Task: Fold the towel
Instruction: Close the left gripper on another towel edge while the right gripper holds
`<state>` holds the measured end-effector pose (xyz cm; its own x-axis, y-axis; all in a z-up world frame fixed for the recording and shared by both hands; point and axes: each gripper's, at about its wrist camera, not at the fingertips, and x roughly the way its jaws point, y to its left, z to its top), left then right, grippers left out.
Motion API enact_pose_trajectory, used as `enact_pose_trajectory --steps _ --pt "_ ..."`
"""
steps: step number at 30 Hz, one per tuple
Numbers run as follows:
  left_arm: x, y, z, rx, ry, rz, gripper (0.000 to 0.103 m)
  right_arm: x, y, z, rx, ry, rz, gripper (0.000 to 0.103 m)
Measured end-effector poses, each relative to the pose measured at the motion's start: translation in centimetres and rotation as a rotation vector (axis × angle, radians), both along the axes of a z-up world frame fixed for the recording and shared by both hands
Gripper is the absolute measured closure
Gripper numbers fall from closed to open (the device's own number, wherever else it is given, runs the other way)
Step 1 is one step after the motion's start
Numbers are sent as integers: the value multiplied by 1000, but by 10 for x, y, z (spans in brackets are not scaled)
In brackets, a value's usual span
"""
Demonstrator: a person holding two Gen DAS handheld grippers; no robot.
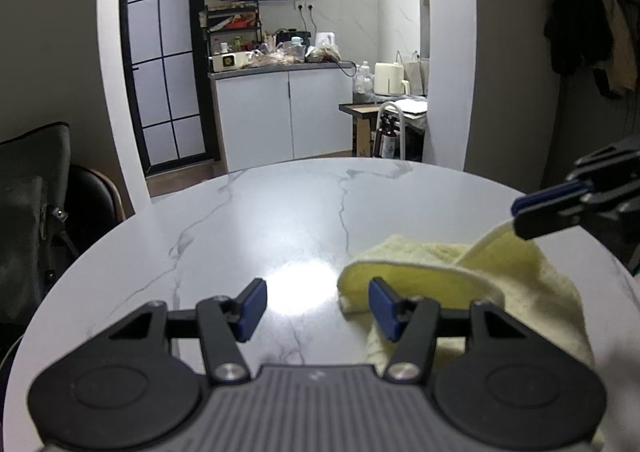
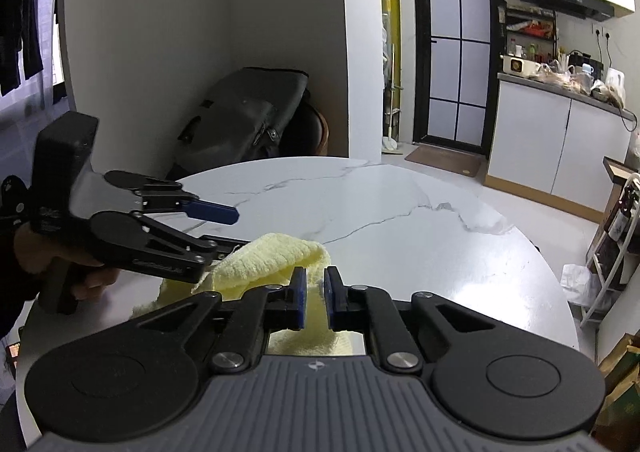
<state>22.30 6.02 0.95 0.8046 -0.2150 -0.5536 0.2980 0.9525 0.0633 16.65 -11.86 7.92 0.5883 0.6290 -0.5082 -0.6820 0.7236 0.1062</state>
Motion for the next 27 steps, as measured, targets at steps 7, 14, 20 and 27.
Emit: enact_pose_trajectory --steps 7,14,20,27 --pt "13 -3 -3 17 24 -27 43 12 -7 -10 5 41 -48 84" --pt "25 -11 -3 36 49 -72 43 26 -20 -23 69 118 -70 60" --pt "33 -14 -3 23 79 -131 76 22 -18 -26 104 84 13 65" --pt "39 -17 -3 40 88 -147 78 18 -11 -27 76 73 40 80"
